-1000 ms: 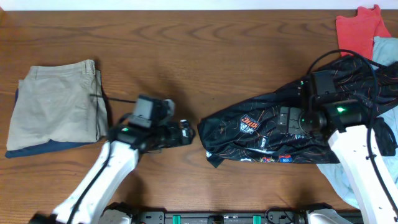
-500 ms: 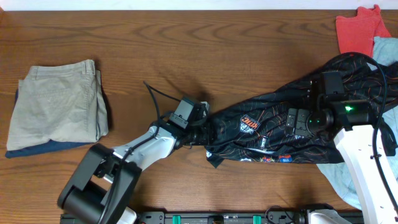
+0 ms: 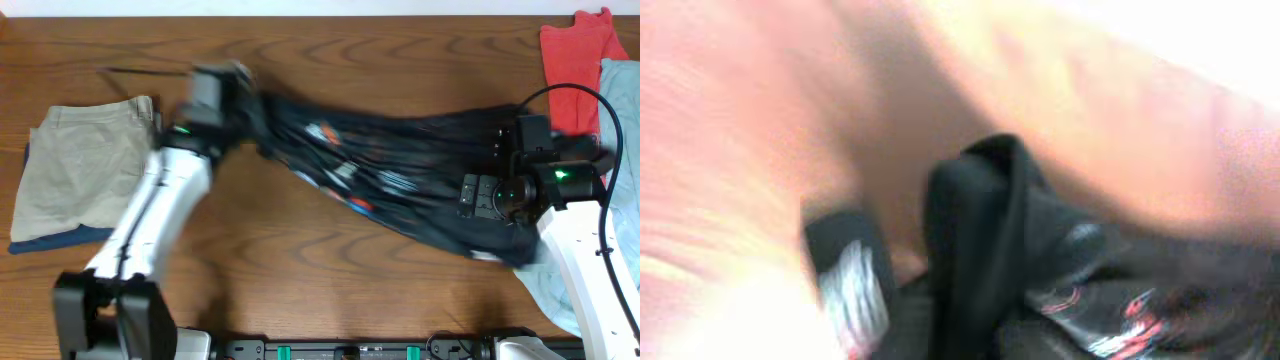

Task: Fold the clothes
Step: 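Grasp the jersey's left end with the left gripper and drag it leftward, then pull the jersey's lower edge down with the left gripper to spread it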

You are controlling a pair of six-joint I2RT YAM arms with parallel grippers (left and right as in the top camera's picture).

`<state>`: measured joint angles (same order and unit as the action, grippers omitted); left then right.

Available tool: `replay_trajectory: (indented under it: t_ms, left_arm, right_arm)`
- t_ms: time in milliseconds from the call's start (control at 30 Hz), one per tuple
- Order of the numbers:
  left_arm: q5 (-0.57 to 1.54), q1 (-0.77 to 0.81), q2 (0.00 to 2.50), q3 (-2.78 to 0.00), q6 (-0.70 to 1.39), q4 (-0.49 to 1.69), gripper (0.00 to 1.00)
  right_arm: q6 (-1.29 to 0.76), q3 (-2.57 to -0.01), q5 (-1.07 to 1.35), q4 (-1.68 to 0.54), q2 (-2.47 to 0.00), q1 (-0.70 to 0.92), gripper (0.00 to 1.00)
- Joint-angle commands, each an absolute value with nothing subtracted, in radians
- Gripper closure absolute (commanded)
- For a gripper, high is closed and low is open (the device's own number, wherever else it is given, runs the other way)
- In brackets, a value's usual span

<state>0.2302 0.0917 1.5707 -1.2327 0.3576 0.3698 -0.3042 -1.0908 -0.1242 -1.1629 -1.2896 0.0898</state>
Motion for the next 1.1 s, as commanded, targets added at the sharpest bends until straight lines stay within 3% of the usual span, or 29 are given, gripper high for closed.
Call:
replay_trajectory:
  t_ms: [0,200,433,567,767,1067]
  left_arm:
    - [0.273,-0.017,1.553,-1.290,0.335,0.417,0.01]
    - [0.425,-0.023,1.568,-1.269,0.336,0.679,0.02]
    - [0.445,0.140,1.588,-1.204,0.339,0.941,0.02]
    - [0.445,0.266,1.593,-1.110,0.418,0.894,0.02]
    - [0.445,0.447,1.608,-0.931,0.661,0.661,0.02]
    - [0.367,0.619,1.688,-0.855,0.839,0.377,0.01]
  right_arm:
    - [-0.317,-1.093,-0.131,-1.163,-1.287,0.083,0.01]
    - [-0.317,-1.093,-0.131,-1.155,-1.287,0.083,0.01]
    - [-0.317,-1.093,-0.131,-1.155,-1.287,0.083,0.01]
    - [-0.317,-1.093,-0.131,-1.151,-1.287,0.083,0.01]
    - [-0.317,-1.093,-0.131,-1.153,-1.287,0.083,0.01]
    - [-0.313,-1.093,-0.131,-1.152,-1.287,0.083,0.01]
